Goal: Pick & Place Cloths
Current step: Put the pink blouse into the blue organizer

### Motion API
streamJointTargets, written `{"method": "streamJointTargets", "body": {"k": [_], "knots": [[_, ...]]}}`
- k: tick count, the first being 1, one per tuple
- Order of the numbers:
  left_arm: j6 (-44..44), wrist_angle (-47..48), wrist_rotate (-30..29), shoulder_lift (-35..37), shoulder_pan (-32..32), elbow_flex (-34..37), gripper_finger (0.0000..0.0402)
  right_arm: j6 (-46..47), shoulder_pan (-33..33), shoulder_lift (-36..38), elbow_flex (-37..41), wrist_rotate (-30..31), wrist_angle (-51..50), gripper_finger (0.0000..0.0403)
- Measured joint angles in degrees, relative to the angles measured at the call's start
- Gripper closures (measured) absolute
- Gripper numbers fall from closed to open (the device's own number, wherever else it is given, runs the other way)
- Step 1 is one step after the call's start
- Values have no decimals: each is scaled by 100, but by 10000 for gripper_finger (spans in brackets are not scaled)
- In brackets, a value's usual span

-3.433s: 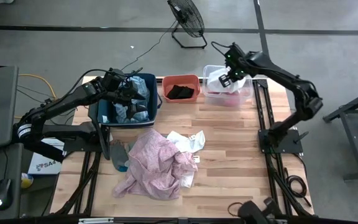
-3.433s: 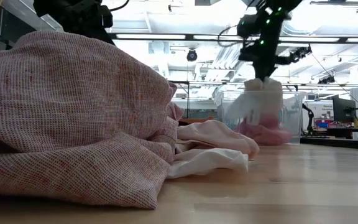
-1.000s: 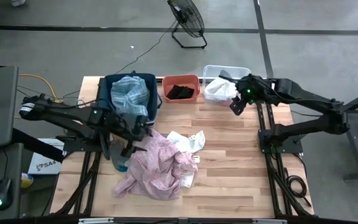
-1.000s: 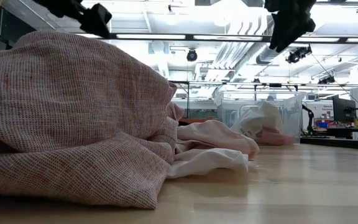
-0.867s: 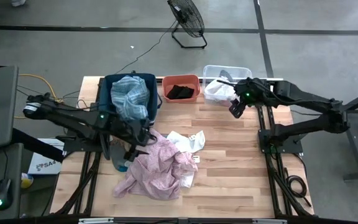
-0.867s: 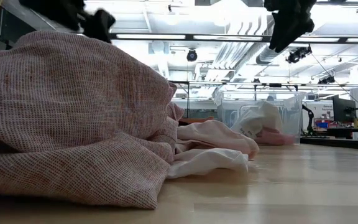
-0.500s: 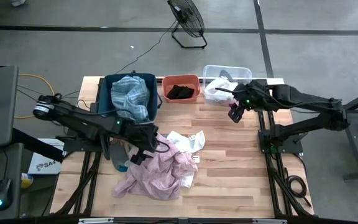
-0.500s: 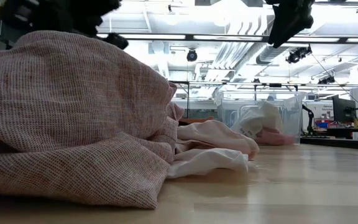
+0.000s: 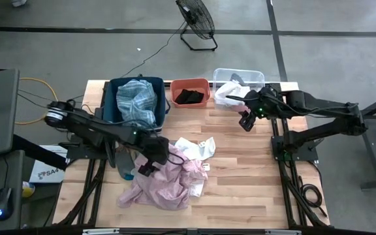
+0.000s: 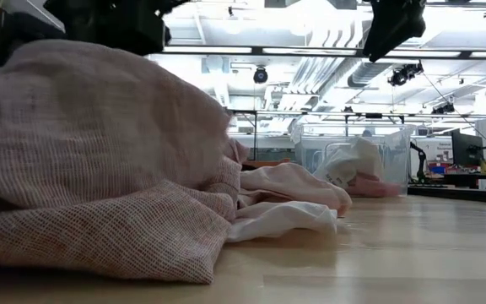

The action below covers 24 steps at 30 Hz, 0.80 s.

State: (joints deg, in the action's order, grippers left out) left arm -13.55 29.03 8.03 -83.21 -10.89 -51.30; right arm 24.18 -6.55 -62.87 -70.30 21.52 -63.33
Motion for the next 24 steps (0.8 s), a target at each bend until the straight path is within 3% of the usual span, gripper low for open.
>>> {"method": "streamJointTargets", "body": {"k": [6, 16, 24], "knots": [[16, -56, 3, -172, 2, 6, 85, 4, -2, -2, 0, -9, 0, 190], [201, -129, -73, -190, 2, 1, 7, 59, -2, -2, -1, -23, 0, 190], [-16, 267, -732, -187, 125, 1, 10, 148, 80, -2, -2, -48, -3, 190]]}}
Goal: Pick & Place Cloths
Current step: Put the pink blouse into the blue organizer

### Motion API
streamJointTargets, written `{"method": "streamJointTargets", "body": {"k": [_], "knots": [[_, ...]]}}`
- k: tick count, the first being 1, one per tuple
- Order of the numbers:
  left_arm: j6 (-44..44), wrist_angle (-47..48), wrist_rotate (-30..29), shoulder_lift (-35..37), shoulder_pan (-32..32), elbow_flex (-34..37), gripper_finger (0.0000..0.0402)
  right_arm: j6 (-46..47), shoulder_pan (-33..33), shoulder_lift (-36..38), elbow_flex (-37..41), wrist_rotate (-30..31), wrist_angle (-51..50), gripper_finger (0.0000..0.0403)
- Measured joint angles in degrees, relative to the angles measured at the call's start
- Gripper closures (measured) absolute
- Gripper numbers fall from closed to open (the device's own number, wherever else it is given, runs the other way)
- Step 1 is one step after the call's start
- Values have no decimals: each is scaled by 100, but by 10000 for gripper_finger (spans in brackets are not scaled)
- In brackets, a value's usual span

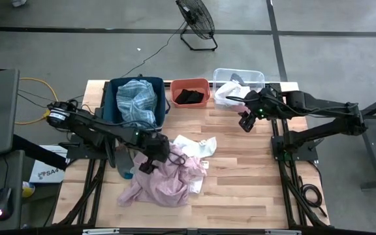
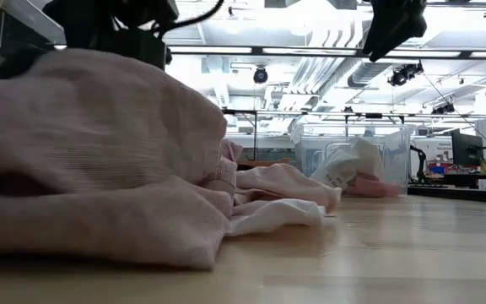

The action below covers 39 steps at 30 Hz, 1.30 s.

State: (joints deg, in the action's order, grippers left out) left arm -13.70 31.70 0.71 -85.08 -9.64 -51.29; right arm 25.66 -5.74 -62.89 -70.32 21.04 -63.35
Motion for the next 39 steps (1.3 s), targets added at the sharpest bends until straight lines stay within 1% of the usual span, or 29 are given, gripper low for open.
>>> {"method": "streamJointTargets", "body": {"k": [4, 9, 16, 19, 21, 24, 27, 30, 31, 32, 35, 39], "knots": [[-35, 20, -163, -18, 179, 0, 11, 145, 73, 0, 0, -6, 0, 190], [-148, 58, -538, -312, 361, -5, 11, 324, 221, 0, 0, -17, -2, 190], [-89, -11, -570, -660, 360, -20, 11, 475, 559, 0, 0, -46, -24, 190], [47, -35, -549, -666, 360, -15, 28, 475, 646, 0, 0, -46, -24, 190], [93, -29, -505, -657, 360, -15, 58, 475, 681, 0, 0, -46, -26, 190], [273, -7, -382, -632, 362, -25, 133, 475, 739, 0, 0, -19, -24, 190], [387, 77, -159, -640, 364, -91, 234, 475, 768, 0, 0, -9, -24, 190], [405, 206, -44, -645, 364, -175, 349, 475, 764, 0, 0, -4, -24, 190], [406, 243, -23, -645, 365, -199, 371, 473, 764, 0, 0, -1, -24, 190], [406, 280, -10, -647, 366, -224, 378, 472, 764, 0, 0, 0, -24, 190], [412, 455, -2, -658, 358, -378, 377, 460, 764, 0, 0, 2, -24, 190], [405, 831, -11, -659, 267, -849, 379, 455, 764, 0, 0, 2, -24, 190]]}}
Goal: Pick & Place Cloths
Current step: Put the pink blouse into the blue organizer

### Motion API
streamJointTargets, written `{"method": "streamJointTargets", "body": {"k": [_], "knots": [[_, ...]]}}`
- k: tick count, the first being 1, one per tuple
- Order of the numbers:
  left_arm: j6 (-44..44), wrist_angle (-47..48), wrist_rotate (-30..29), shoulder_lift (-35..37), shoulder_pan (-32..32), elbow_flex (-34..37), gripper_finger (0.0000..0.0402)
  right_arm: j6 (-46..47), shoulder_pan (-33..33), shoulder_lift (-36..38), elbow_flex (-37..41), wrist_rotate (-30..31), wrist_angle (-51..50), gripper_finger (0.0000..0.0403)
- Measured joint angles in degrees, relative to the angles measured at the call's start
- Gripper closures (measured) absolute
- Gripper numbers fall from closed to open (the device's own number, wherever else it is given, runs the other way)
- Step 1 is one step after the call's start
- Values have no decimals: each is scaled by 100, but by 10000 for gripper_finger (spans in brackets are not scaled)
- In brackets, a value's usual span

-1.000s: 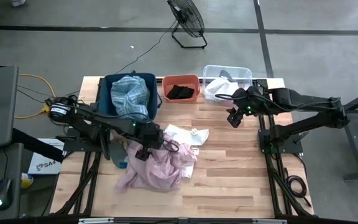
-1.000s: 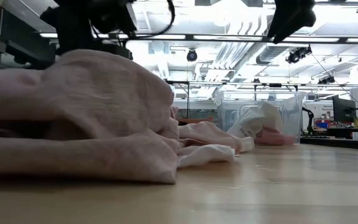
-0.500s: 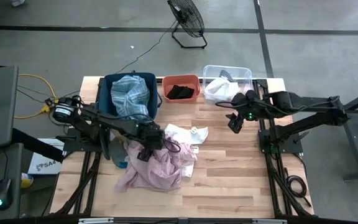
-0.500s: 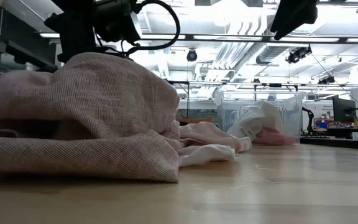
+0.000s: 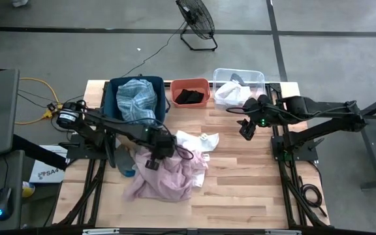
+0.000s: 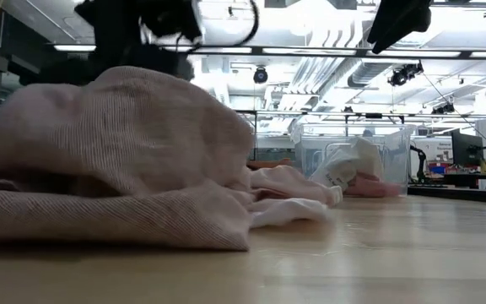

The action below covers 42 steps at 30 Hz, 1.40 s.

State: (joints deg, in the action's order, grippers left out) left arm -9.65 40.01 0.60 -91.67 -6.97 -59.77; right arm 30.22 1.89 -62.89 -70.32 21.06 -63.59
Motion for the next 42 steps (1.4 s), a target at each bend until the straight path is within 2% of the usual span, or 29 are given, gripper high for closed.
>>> {"method": "streamJointTargets", "body": {"k": [5, 11, 24, 28, 31, 32, 36, 42], "knots": [[-15, 598, -226, 1, -146, -781, 379, 0, 0, 0, 0, 0, 0, 190], [76, 1792, -827, 1, -363, -2044, 379, -6, 0, 0, 0, 0, 0, 190], [408, 4507, -2758, 14, -862, -5668, 379, -46, 0, 0, 0, 2, 0, 190], [416, 4964, -3249, 23, -969, -6740, 379, -48, 0, 0, 0, 2, 0, 190], [345, 5011, -3363, 31, -972, -7408, 379, -48, 0, 0, 0, 3, 0, 190], [299, 4984, -3422, 67, -972, -7531, 379, -49, 0, 0, 0, 3, 0, 190], [76, 4702, -4077, 538, -956, -7295, 379, -53, 0, -2, 0, 5, 7, 190], [344, 4670, -5670, 856, -954, -7295, 379, -147, 0, -2, 0, 6, 49, 190]]}}
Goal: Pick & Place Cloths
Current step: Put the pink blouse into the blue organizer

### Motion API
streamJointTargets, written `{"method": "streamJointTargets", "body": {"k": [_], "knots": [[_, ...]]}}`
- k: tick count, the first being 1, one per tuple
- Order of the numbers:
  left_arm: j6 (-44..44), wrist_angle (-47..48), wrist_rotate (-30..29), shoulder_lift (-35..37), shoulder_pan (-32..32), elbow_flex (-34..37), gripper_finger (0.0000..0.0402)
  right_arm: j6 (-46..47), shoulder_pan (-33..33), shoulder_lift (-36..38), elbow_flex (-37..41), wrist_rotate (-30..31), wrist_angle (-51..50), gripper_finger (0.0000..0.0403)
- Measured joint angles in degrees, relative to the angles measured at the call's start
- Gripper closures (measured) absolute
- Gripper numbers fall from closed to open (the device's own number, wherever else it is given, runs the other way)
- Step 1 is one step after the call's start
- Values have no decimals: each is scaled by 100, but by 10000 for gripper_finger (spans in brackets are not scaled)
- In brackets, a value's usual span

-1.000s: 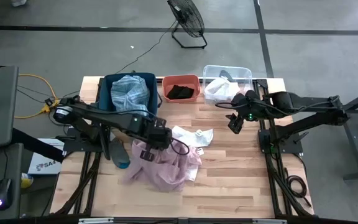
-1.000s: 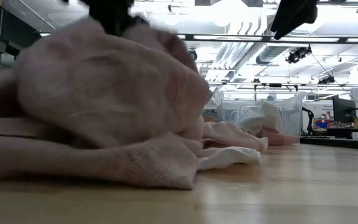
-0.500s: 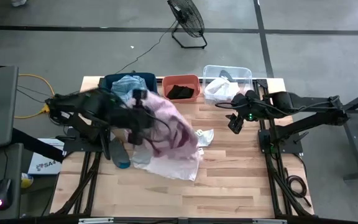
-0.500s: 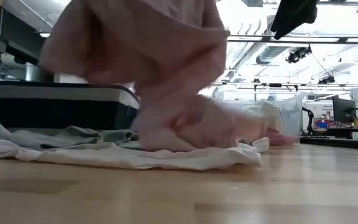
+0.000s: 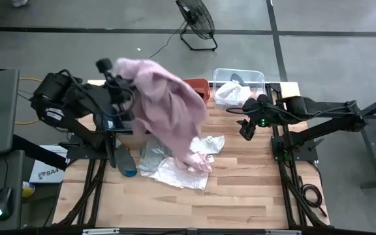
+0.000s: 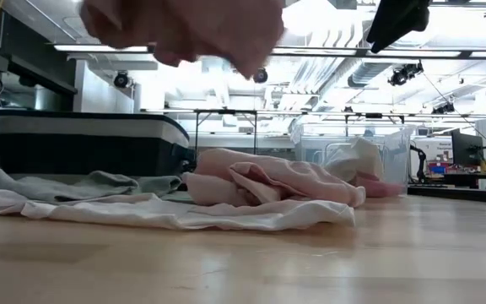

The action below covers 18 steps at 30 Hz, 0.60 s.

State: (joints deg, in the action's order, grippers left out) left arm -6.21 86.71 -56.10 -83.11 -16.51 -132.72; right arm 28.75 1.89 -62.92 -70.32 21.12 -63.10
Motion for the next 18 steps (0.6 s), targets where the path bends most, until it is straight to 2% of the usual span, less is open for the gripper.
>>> {"method": "streamJointTargets", "body": {"k": [11, 18], "knots": [[331, 138, -2192, 98, 0, 11, 379, -9, 0, 0, -2, 1, 47, 190], [382, 303, -3059, 79, 0, 11, 379, -11, 0, 0, 0, 1, 47, 190]]}}
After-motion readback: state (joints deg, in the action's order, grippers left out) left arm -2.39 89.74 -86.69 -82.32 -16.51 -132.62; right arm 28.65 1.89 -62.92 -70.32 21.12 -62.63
